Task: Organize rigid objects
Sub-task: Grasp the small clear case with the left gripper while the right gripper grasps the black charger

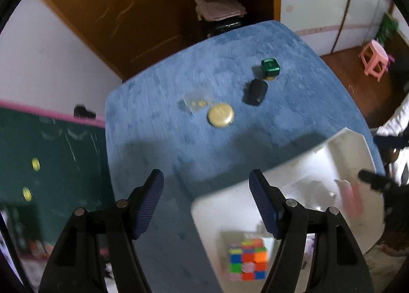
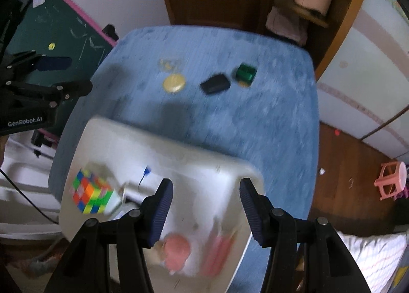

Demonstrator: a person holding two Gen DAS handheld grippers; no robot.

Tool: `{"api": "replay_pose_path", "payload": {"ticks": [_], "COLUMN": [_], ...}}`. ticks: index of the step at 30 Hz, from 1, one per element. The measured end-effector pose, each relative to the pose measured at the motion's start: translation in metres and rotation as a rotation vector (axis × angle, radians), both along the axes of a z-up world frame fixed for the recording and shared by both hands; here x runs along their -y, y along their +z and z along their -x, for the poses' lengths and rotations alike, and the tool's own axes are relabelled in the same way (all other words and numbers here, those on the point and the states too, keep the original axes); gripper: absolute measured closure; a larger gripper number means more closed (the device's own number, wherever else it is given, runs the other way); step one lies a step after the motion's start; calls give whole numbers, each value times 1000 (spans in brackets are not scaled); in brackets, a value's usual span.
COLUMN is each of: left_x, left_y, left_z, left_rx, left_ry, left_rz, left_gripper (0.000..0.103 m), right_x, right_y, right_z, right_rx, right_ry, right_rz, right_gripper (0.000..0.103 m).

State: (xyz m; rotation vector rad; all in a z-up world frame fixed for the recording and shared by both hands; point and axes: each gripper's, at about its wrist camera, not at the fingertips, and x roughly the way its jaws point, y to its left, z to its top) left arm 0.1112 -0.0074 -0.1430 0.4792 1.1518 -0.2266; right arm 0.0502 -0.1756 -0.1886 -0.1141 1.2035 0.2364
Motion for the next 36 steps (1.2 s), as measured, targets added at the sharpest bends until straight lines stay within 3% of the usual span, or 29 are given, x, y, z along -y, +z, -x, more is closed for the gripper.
{"api": "replay_pose_path", "payload": {"ticks": [4,8,11,16,26,36], "left_x": [9,18,22,25,27,34], "left_y": [1,-6,-21,-53,-118,-147], "left_z": [-30,-57,-82,-117,-165,-188], "left_rx": [-8,-14,-47,-114,-219,-265], "left_ry": [-78,-187,-254,-302,-395,-450], "left_rz": [-38,-87,-119,-147,-204,-214], "left_gripper": [30,30,30,30,30,30], "right_x": [2,0,-5,-8,-21,-40], "right_y": [14,19,10,-23,-91,-124], "right_z": [-34,-70,-97,-137,-180,-196], "right_rx": [75,152,179,142,56,28], "right_ry": [17,61,118,178,277,363], "right_rz": [7,-16,-36,-72,-25,44], "right_gripper": [41,27,27,27,27,27]}}
